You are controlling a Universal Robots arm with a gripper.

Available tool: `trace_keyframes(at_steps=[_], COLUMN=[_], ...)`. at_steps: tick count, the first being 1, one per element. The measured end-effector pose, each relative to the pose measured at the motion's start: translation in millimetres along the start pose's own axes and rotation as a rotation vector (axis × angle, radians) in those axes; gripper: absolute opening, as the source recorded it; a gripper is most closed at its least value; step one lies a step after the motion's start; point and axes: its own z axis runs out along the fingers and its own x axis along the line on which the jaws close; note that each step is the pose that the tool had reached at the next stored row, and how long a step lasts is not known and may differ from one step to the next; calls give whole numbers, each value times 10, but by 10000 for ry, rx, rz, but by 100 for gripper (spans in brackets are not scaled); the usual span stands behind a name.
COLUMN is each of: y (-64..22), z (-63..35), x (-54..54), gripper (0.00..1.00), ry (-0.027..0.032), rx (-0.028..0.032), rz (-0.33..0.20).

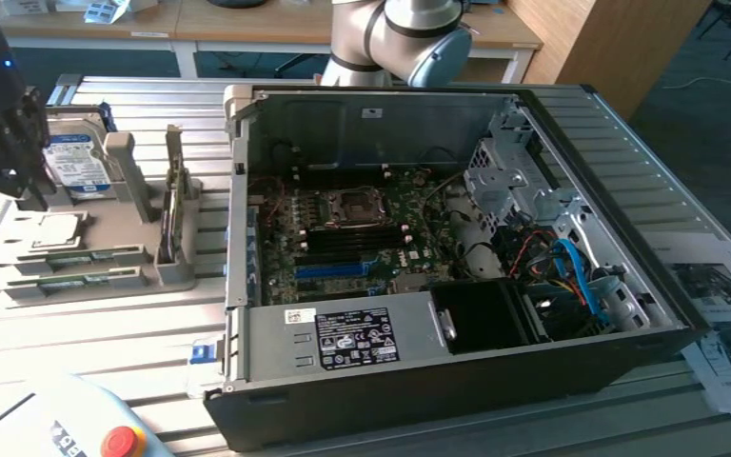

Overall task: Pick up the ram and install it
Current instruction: 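Pick up the ram and move it above insertion slot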

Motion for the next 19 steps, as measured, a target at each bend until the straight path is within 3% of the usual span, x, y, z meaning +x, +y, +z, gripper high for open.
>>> trace_keyframes(at_steps=[7, 19], y=[-2, -9], z=[17, 236], x=[13, 22], gripper=[30, 30], ry=[0, 0], rx=[0, 1], rz=[0, 1])
